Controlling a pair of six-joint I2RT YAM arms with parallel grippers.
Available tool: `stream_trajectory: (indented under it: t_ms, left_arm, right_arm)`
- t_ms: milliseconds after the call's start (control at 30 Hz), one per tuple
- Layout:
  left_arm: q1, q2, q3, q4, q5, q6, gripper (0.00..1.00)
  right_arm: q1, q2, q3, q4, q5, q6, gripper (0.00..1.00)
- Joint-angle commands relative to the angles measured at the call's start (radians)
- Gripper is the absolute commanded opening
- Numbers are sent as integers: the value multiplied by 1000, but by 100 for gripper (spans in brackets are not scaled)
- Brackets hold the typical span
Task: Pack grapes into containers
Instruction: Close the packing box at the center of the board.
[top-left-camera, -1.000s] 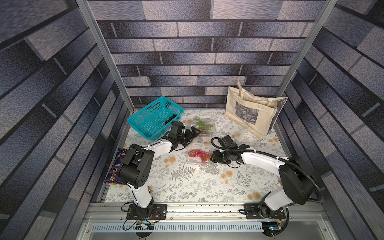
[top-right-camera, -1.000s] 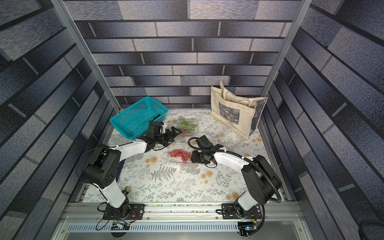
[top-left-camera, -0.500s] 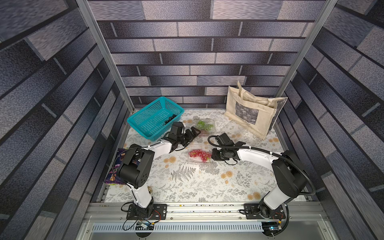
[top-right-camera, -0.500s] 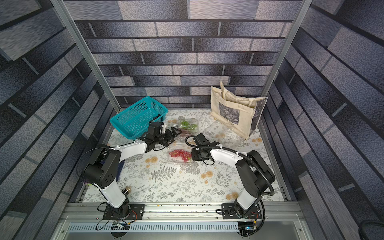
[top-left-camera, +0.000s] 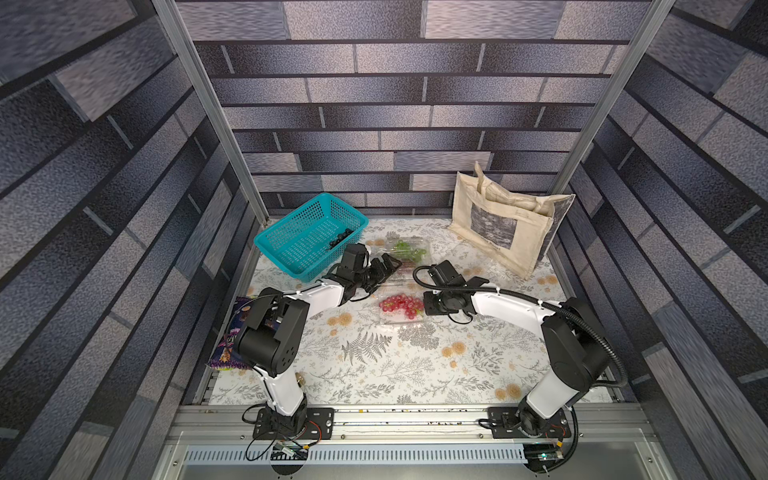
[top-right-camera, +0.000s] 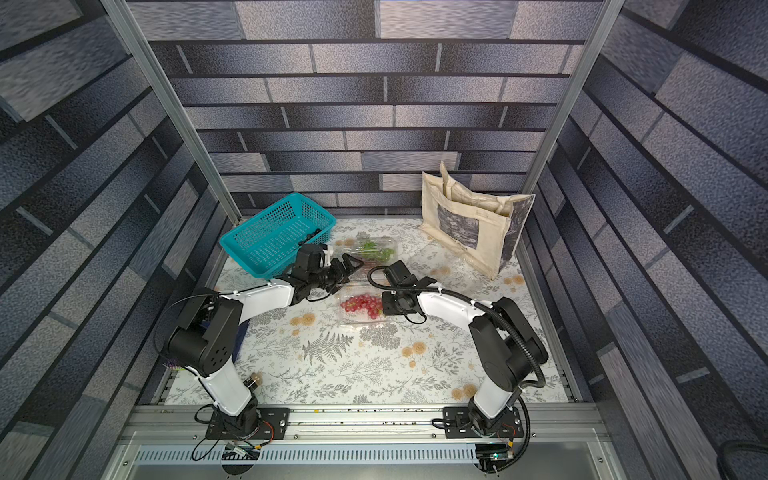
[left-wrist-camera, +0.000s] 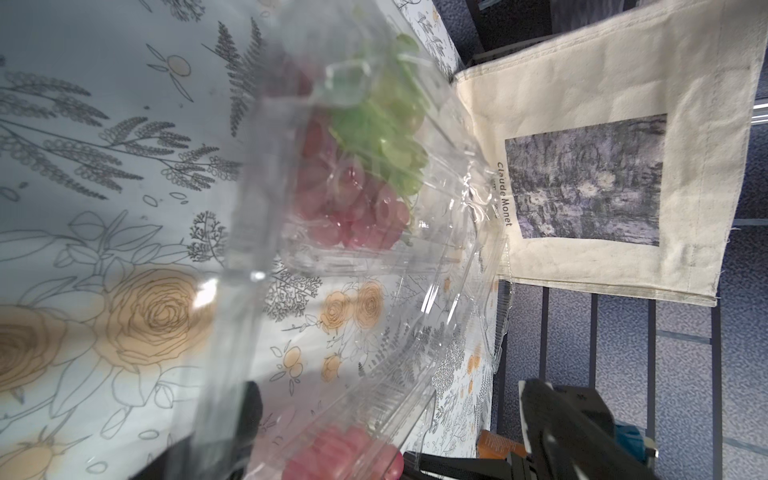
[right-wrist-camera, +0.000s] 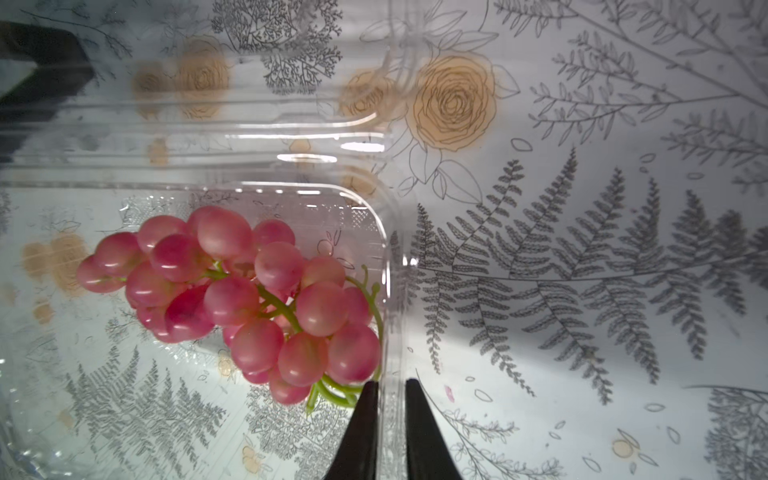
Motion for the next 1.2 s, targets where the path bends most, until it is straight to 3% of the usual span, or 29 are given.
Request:
stream_trajectory:
  t_ms: [0, 1167]
  left_arm:
    - [6, 4, 18, 5, 6, 10, 100]
    - [86, -18, 204, -177, 67, 210, 100]
  right_arm:
    - [5, 24, 52, -52, 51, -46, 15]
    - [-22, 102, 176, -123, 128, -250, 20]
